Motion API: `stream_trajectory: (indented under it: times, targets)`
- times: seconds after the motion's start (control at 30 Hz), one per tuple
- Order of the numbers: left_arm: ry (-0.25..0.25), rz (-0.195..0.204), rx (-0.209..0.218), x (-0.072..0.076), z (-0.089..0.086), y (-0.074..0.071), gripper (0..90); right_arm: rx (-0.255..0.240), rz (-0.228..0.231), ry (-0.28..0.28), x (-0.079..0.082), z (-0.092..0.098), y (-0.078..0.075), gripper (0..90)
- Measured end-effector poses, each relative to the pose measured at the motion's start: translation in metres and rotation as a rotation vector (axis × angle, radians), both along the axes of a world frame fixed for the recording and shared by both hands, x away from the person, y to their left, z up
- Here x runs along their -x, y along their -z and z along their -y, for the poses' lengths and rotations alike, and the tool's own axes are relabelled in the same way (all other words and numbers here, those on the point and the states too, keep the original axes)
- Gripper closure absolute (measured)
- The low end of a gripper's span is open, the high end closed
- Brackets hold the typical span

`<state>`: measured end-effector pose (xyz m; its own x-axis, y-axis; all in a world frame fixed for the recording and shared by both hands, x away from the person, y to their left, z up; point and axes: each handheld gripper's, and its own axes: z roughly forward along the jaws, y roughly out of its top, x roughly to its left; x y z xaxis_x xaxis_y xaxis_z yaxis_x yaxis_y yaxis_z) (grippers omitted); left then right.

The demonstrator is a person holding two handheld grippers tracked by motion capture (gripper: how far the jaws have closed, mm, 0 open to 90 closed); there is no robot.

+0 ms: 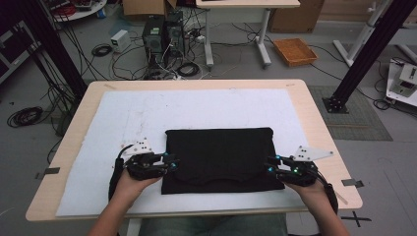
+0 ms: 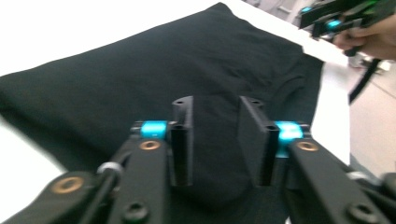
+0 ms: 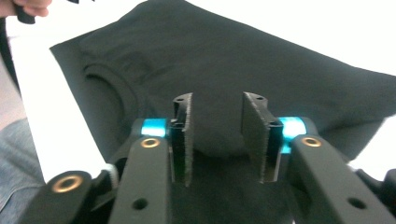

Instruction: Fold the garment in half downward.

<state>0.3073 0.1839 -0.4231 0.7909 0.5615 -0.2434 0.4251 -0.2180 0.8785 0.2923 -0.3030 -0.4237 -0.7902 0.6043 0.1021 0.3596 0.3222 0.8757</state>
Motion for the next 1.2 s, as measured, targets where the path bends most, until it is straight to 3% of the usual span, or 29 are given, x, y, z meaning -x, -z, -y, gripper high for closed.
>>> stream_trajectory:
  times: [0.13,0.23,0.37,0.43,0.47,0.5,0.53,0.6,0.87,0.97,1.1,1.2]
  targets:
    - [-0.04,-0.011,-0.04,-0.002,0.0,0.005,53.9,0.035,0.008,0.029,0.003,0.0,0.001,61.2]
    - [-0.053,-0.004,-0.122,-0.001,0.009,0.009,53.1,0.06,-0.004,0.036,0.0,-0.005,0.004,59.1]
    - [-0.034,-0.001,-0.149,0.002,0.02,0.011,51.4,0.06,0.005,0.048,-0.005,-0.016,0.004,60.3]
    - [-0.034,0.002,-0.163,0.002,0.023,0.012,50.1,0.116,-0.006,0.039,-0.008,-0.023,0.007,61.0]
    - [-0.035,-0.001,-0.16,0.002,0.022,0.014,50.0,0.163,-0.003,0.035,-0.009,-0.026,0.01,61.4]
    - [-0.038,-0.004,-0.158,0.002,0.022,0.014,49.8,0.241,-0.003,0.039,-0.009,-0.03,0.014,62.9]
    - [-0.043,-0.005,-0.169,0.002,0.022,0.015,49.7,0.281,0.005,0.037,-0.008,-0.031,0.017,63.1]
    - [-0.053,-0.003,-0.175,0.002,0.02,0.016,49.2,0.326,0.005,0.039,-0.007,-0.031,0.022,63.1]
    - [-0.07,-0.025,-0.165,0.0,0.02,0.019,47.8,0.216,0.008,0.111,-0.003,-0.018,0.016,53.4]
    - [-0.056,-0.035,-0.184,0.002,0.024,0.02,47.9,0.228,-0.014,0.093,-0.005,-0.02,0.021,54.0]
    - [-0.029,-0.043,-0.265,0.007,0.032,0.024,53.6,0.266,-0.019,0.045,-0.004,-0.027,0.025,67.7]
    - [-0.054,-0.027,-0.296,0.008,0.033,0.024,64.1,0.275,-0.015,0.041,-0.003,-0.028,0.024,79.4]
